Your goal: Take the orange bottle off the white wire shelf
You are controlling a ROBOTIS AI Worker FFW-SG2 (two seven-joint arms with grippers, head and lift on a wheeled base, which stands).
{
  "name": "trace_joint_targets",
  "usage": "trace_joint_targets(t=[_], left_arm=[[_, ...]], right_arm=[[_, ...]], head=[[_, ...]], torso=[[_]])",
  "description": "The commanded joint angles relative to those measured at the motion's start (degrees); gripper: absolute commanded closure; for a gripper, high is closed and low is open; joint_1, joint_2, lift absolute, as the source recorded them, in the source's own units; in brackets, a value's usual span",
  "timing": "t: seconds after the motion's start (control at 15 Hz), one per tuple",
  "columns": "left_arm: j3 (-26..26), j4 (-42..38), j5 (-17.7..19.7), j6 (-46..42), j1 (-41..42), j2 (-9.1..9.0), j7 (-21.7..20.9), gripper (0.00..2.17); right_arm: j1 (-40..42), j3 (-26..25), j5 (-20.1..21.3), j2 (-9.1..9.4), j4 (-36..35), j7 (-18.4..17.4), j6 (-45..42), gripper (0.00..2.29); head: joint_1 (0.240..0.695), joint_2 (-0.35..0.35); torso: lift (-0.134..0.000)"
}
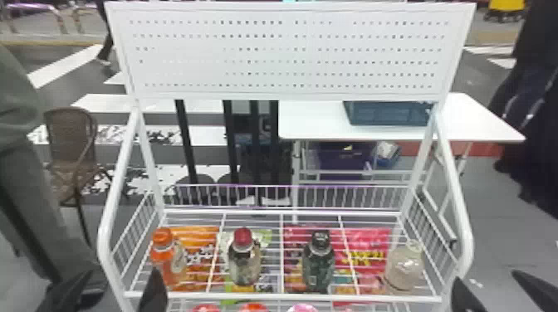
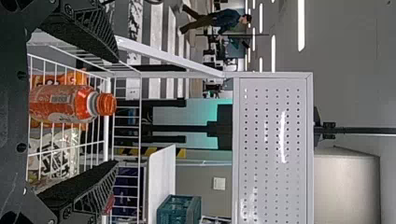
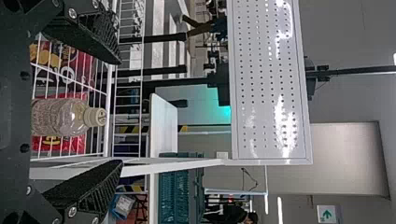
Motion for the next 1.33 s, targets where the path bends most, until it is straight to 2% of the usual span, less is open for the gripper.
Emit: trace_joint_targets(t=[0.0,1.27], left_arm=[[0.13,-0.49,-0.07,0.00,0.20,0.00,0.04,0.13],[-0.83,-0.67,-1.83,-0.17,0.20,-0.08,0.66,0.13]], right_arm=[[0.06,-0.25,-0.10,0.00,0.00,0.00,0.11,0.14],[-0.47,0.10,0.07,-0.18,0.35,0.00,0.28,0.14]], head=[[0.499,0.000],[0.499,0.000]], torso=[[0.000],[0.000]])
